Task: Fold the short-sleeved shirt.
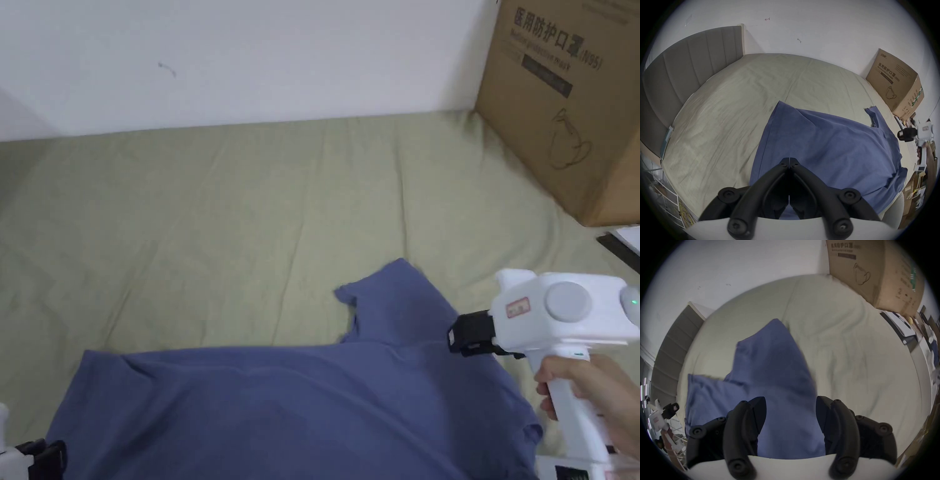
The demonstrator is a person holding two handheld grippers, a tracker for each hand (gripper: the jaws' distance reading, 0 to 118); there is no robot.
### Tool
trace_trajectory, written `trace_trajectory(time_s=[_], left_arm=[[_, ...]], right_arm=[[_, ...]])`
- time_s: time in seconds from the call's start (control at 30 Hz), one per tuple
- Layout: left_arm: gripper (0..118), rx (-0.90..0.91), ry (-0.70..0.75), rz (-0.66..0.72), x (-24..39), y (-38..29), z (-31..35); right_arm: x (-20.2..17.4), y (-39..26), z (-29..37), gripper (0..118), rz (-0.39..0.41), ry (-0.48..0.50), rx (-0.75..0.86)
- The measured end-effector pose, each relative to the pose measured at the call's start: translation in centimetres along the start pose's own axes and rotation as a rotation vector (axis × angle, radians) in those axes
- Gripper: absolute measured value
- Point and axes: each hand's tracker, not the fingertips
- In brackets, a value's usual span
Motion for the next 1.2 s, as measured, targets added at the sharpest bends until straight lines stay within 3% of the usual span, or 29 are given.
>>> trace_trajectory(time_s=[0.07,0.1,0.17,0.23,0.33,0.37,0.4,0.47,0.53,0.57,0.6,0.83,0.97,1.07,1.1,1.13,1.17,1.2], left_arm=[[0,-0.012,-0.002,-0.002,0.2,0.3,-0.8],[0,-0.02,0.0,-0.002,0.4,0.5,-1.2],[0,-0.031,0.004,-0.006,0.2,0.8,-2.1],[0,-0.042,0.013,-0.006,0.1,1.0,-2.8],[2,-0.055,-0.01,0.007,-1.3,1.2,-4.2],[8,-0.06,-0.029,0.005,-1.6,1.6,-4.2],[22,-0.045,-0.028,0.015,-2.2,2.2,-4.2],[83,-0.03,-0.029,0.029,-3.2,3.4,-4.1],[98,-0.025,-0.02,0.042,-3.0,4.8,-4.2],[98,-0.018,-0.012,0.038,-2.8,5.3,-4.1],[110,0.012,-0.009,0.023,-2.9,6.0,-4.1],[111,-0.082,0.018,-0.068,-2.0,11.0,-10.0],[110,-0.134,0.021,0.006,-3.0,12.9,-15.4],[77,-0.268,0.001,0.07,-3.4,12.1,-19.5],[73,-0.209,0.085,-0.042,-3.1,11.7,-19.2],[64,-0.186,0.076,-0.067,-2.5,11.8,-18.4],[47,-0.195,0.081,-0.095,-2.3,12.0,-18.0],[20,-0.193,0.075,-0.132,-1.9,12.1,-17.0]], right_arm=[[0.1,1.7,-2.3,63,-0.001,-0.009,-0.026],[-0.1,2.3,-3.4,53,-0.005,-0.017,-0.056],[-0.5,3.0,-5.7,23,-0.011,-0.005,-0.127],[-1.4,2.9,-7.0,4,-0.039,-0.035,-0.142],[-2.7,3.1,-6.6,3,-0.04,-0.015,-0.124],[-2.9,3.2,-6.5,3,-0.035,-0.012,-0.124],[-3.1,3.2,-6.5,3,-0.018,0.0,-0.123],[-3.9,2.9,-5.2,3,0.008,0.001,-0.122],[-3.6,2.7,-4.7,3,0.008,0.003,-0.116],[-3.2,2.7,-4.8,3,0.009,0.007,-0.113],[-2.9,2.7,-4.4,3,0.001,0.012,-0.109],[-2.4,2.4,-2.7,3,0.036,-0.014,-0.091],[-2.4,2.5,-2.2,3,0.04,-0.01,-0.089],[-2.9,2.6,-1.9,3,0.064,-0.026,-0.088],[-2.9,2.7,-1.8,3,0.072,-0.028,-0.087],[-3.1,2.8,-1.5,3,0.079,-0.031,-0.084],[-3.2,2.9,-1.2,3,0.087,-0.031,-0.08],[-3.3,3.0,-0.9,3,0.1,-0.03,-0.072]])
